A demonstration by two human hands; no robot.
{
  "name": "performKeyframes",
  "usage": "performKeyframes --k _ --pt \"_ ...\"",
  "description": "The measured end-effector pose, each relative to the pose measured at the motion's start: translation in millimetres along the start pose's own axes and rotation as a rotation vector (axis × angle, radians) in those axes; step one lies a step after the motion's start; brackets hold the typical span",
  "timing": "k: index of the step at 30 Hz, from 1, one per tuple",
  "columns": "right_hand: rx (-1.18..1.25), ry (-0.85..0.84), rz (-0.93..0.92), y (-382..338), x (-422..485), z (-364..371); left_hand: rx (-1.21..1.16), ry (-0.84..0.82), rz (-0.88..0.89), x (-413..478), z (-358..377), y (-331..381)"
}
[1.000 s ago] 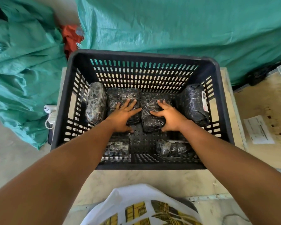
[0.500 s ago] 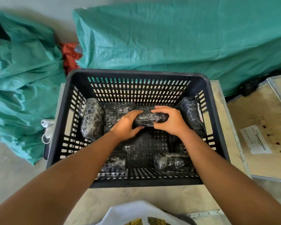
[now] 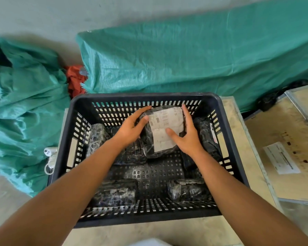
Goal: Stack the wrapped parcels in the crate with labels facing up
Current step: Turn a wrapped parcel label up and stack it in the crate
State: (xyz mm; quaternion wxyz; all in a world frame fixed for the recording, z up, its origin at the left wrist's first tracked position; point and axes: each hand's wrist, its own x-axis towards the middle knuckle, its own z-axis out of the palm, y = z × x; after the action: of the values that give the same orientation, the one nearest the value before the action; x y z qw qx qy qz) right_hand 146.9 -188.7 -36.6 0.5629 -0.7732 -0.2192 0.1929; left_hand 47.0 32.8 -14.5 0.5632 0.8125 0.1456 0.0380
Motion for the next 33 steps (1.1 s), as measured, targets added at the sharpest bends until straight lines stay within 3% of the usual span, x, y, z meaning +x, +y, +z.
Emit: performKeyframes --k 3,6,13,19,26,33 --pt "-0.059 -0.045 0.000 2.9 -0.2 2.5 0.073 0.075 -0.103 -3.4 12.9 -6.7" --pt "-0.225 -0.014 0.002 5.3 -0.8 6.5 0.090 0.129 -0.056 -9.6 28.6 -19.4" --pt "-0.426 -0.066 0.094 13.0 -3.4 12.3 0.225 -0.093 -0.137 -17.7 55.1 -45.8" --pt "-0.549 -0.178 0.233 22.2 2.6 14.3 0.406 -0.189 -0.104 -21.9 63.7 -56.7" --pt "-0.674 -0.388 0.356 27.7 -0.4 20.7 0.920 -0.299 -0.163 -29.1 79.3 -67.7" --pt "-0.968 -0.455 0.353 32.1 -4.7 29.6 1.025 -0.352 -0.216 -17.7 84.6 -64.2"
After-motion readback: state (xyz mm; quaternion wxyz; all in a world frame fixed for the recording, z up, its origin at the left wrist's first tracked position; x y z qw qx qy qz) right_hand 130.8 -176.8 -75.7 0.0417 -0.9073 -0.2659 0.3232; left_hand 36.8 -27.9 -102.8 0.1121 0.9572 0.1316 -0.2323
